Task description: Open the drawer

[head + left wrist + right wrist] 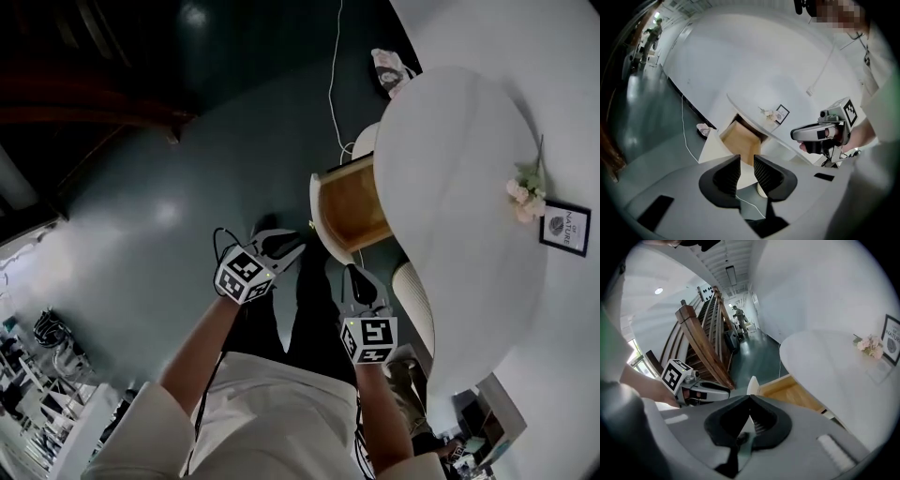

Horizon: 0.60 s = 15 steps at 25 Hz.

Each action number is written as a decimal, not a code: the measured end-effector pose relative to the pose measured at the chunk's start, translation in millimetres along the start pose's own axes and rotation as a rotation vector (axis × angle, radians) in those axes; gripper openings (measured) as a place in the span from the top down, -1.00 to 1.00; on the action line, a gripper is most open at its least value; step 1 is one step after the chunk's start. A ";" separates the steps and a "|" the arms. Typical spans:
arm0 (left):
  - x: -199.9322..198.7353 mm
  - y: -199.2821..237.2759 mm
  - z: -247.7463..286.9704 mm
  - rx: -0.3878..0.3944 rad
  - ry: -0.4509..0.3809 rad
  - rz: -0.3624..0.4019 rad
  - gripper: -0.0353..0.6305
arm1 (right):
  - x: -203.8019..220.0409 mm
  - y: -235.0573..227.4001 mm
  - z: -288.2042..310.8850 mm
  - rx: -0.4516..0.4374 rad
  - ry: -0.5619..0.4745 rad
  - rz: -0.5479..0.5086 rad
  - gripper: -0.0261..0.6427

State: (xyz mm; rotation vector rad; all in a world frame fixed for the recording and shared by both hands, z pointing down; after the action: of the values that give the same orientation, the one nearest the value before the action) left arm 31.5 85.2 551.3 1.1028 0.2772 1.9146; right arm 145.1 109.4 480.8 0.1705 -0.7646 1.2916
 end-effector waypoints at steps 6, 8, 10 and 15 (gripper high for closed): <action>-40.0 -31.5 -40.1 -0.002 -0.001 0.052 0.67 | -32.7 10.7 -27.6 -0.017 -0.037 0.033 0.89; -52.3 -41.9 -54.5 0.000 -0.003 0.075 0.69 | -45.7 12.0 -36.7 -0.010 -0.052 0.037 0.89; -62.4 -49.2 -67.2 0.002 -0.004 0.082 0.69 | -57.8 12.4 -45.8 -0.001 -0.064 0.043 0.89; -83.0 -52.7 -92.3 -0.014 -0.016 0.056 0.76 | -78.3 13.2 -66.9 0.012 -0.089 0.079 0.89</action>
State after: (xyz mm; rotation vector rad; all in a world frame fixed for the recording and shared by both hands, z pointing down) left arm 7.6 71.5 419.2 1.1273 0.2255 1.9534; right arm 155.2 85.5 380.3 0.2107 -0.8469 1.3715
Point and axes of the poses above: the fingertips, and each gripper's own axes: z forward along the fingers, y to its left, x out of its underside, the point moved 1 cm from there along -z, backward along the fingers, and after that the axes turned 3 degrees about y, right-handed, at the moved point
